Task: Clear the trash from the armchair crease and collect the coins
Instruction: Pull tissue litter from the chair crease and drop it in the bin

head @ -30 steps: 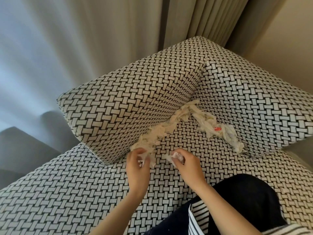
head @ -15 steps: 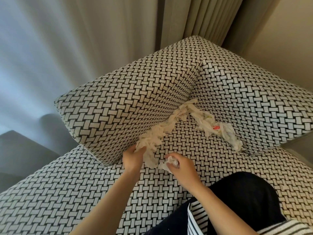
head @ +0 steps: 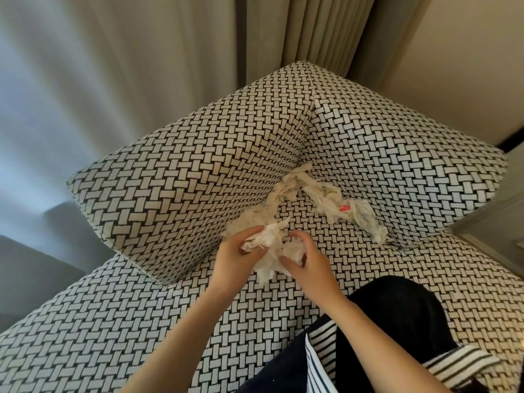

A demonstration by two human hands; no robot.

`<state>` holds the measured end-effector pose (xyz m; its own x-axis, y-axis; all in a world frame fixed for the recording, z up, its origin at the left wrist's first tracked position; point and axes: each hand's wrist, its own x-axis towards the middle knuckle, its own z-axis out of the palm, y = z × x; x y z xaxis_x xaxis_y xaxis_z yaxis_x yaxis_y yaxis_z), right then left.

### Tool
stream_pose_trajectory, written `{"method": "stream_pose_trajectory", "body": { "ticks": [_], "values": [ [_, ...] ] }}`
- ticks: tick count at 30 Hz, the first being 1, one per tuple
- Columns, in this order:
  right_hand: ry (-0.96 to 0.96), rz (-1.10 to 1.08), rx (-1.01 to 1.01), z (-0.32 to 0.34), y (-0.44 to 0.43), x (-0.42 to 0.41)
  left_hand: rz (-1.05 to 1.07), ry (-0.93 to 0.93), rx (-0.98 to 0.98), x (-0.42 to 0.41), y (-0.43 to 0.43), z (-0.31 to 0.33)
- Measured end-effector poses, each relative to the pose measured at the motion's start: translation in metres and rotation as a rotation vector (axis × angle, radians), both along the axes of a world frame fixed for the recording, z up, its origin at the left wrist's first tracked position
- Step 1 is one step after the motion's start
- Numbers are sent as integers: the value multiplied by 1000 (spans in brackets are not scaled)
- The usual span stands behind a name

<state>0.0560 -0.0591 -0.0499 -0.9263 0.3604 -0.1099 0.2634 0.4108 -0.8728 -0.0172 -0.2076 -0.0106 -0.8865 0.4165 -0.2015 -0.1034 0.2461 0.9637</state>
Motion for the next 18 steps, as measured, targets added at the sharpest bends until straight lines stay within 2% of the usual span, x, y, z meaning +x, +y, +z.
{"method": "stream_pose_trajectory", "body": {
  "ticks": [3, 8, 11, 18],
  "values": [
    [31, 17, 14, 5, 11, 7, -108, 31, 3, 0, 15, 10],
    [-27, 18, 29, 17, 35, 22, -336, 147, -42, 4, 43, 23],
    [19, 4, 43, 32, 52, 34, -420, 195, -63, 8, 62, 31],
    [57, -161, 68, 60, 97, 63, -413, 244, -60, 21, 108, 47]
  ]
}}
